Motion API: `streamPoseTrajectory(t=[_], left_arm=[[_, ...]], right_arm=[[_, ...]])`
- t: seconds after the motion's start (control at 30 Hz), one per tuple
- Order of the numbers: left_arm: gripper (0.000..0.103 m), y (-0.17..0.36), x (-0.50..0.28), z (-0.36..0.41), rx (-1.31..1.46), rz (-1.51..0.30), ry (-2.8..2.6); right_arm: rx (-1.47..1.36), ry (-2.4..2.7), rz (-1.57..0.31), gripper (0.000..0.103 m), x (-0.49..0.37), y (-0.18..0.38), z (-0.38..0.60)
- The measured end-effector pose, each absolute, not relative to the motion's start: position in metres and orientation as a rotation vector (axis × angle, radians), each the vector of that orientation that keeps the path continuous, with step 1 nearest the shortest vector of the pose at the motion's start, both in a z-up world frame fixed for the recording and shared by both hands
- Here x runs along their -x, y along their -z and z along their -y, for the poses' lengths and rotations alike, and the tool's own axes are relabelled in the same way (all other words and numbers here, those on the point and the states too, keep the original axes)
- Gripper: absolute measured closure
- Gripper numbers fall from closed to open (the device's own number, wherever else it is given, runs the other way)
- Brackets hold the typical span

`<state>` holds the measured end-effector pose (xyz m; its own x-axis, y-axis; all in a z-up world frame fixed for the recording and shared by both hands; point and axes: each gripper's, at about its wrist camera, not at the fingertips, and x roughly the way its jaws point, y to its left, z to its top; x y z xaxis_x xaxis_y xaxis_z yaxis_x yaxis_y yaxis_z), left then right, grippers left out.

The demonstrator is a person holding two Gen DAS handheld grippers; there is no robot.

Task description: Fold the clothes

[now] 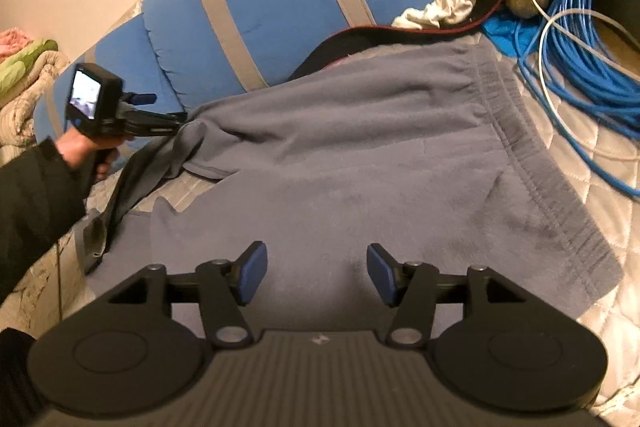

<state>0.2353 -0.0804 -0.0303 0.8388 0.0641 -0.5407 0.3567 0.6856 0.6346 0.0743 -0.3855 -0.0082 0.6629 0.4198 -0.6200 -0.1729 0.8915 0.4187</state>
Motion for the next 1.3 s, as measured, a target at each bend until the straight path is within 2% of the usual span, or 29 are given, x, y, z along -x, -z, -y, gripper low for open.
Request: streamPoseTrajectory(t=[0.1, 0.23, 0.3, 0.33, 0.53, 0.7, 1.03, 1.3], left_arm=[[0.031, 0.014, -0.22, 0.079, -0.788, -0.552, 0.204], [0.026, 0.0, -0.17, 0.072, -0.762, -0.521, 0.265], [0.025, -0.004, -0.141, 0.066, -0.738, -0.513, 0.298], [0.024, -0.005, -0.128, 0.064, -0.724, -0.513, 0.313], [0.02, -0.006, -0.051, 0.046, -0.656, -0.487, 0.387], [0.02, 0.014, -0.014, 0.038, -0.595, -0.54, 0.437], [0.02, 0.049, 0.024, 0.044, -0.593, -0.604, 0.51], [0.02, 0.051, 0.038, 0.048, -0.669, -0.547, 0.497]], right_arm=[[-0.305, -0.327, -0.755, 0.022, -0.065, -0.001, 0.389], [-0.238, -0.303, -0.724, 0.011, -0.052, -0.015, 0.397], [-0.19, -0.317, -0.7, 0.001, -0.046, -0.023, 0.405], [-0.165, -0.326, -0.687, 0.001, -0.043, -0.027, 0.41], [0.222, -0.24, -0.589, 0.0, -0.031, -0.047, 0.432], [0.563, -0.197, -0.466, 0.0, -0.014, -0.041, 0.44], [1.064, -0.266, -0.411, 0.0, -0.005, 0.026, 0.435], [1.327, -0.34, -0.402, 0.0, -0.002, 0.082, 0.417]])
